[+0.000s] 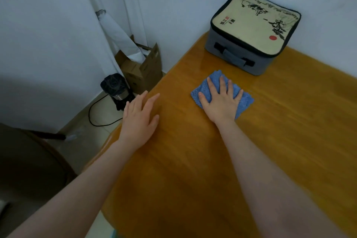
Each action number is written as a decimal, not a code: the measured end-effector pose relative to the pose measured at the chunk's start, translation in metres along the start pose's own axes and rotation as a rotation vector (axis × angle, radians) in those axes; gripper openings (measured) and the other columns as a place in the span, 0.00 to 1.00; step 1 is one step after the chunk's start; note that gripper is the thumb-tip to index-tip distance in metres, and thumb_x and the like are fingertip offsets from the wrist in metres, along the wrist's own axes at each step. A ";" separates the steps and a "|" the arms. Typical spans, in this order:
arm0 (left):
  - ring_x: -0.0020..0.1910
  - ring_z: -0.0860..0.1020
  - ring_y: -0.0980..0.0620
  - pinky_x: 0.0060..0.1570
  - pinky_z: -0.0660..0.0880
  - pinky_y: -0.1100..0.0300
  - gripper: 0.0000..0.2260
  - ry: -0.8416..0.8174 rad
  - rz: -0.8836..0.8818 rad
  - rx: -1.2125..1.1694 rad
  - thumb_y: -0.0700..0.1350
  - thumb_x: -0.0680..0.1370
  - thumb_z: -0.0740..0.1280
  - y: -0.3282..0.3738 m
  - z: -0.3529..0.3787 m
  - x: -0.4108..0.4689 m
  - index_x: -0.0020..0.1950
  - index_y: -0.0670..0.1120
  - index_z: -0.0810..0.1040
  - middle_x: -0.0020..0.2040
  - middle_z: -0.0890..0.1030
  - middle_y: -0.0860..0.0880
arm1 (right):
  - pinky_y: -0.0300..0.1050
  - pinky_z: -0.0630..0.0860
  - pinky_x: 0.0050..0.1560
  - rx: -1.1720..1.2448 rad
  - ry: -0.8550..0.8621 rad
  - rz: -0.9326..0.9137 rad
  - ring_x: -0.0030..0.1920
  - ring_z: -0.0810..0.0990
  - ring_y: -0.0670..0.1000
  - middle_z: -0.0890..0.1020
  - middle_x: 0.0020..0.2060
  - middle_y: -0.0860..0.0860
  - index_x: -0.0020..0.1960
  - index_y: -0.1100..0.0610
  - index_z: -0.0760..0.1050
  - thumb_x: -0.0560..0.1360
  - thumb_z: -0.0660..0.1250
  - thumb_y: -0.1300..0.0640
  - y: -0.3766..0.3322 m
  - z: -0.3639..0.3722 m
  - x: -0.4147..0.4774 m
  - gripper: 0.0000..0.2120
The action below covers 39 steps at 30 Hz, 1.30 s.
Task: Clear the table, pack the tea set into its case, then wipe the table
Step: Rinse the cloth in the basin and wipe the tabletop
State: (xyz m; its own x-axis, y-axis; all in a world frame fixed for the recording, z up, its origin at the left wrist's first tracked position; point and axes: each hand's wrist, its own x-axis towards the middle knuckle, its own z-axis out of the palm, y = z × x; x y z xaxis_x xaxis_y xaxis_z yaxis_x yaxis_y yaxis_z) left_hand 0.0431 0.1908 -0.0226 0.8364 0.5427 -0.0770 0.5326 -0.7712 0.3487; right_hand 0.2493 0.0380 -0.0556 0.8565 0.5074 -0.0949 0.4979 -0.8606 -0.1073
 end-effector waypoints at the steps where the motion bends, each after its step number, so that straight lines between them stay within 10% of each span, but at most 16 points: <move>1: 0.77 0.50 0.47 0.75 0.46 0.44 0.26 0.009 -0.032 -0.010 0.54 0.81 0.59 -0.004 -0.001 -0.008 0.77 0.59 0.52 0.79 0.51 0.50 | 0.67 0.35 0.73 0.002 -0.004 -0.026 0.78 0.41 0.56 0.45 0.79 0.49 0.78 0.39 0.44 0.78 0.41 0.31 -0.010 0.002 -0.010 0.31; 23: 0.77 0.54 0.42 0.75 0.50 0.42 0.31 0.047 -0.351 -0.147 0.45 0.78 0.64 -0.092 -0.019 -0.257 0.78 0.56 0.54 0.78 0.54 0.44 | 0.68 0.32 0.71 0.096 -0.081 -0.397 0.78 0.40 0.57 0.48 0.79 0.51 0.78 0.40 0.50 0.79 0.46 0.33 -0.179 0.039 -0.262 0.30; 32: 0.77 0.52 0.44 0.75 0.48 0.44 0.32 -0.011 -0.313 -0.084 0.48 0.78 0.65 -0.075 -0.018 -0.299 0.78 0.55 0.53 0.79 0.52 0.45 | 0.69 0.39 0.71 0.051 -0.055 -0.401 0.78 0.51 0.57 0.56 0.78 0.51 0.77 0.40 0.55 0.77 0.50 0.32 -0.144 0.046 -0.323 0.30; 39: 0.77 0.53 0.44 0.75 0.49 0.45 0.29 -0.024 -0.217 -0.153 0.50 0.79 0.63 -0.041 -0.014 -0.272 0.77 0.57 0.54 0.78 0.53 0.46 | 0.66 0.34 0.73 0.059 -0.052 -0.221 0.78 0.41 0.53 0.47 0.79 0.47 0.78 0.37 0.48 0.76 0.40 0.29 -0.092 0.036 -0.332 0.32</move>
State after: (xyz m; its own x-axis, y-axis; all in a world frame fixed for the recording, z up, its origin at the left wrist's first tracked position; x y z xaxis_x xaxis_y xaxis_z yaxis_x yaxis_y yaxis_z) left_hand -0.2081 0.0794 -0.0030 0.7083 0.6807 -0.1870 0.6758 -0.5772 0.4584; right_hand -0.0856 -0.0496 -0.0500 0.7187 0.6859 -0.1139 0.6622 -0.7252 -0.1888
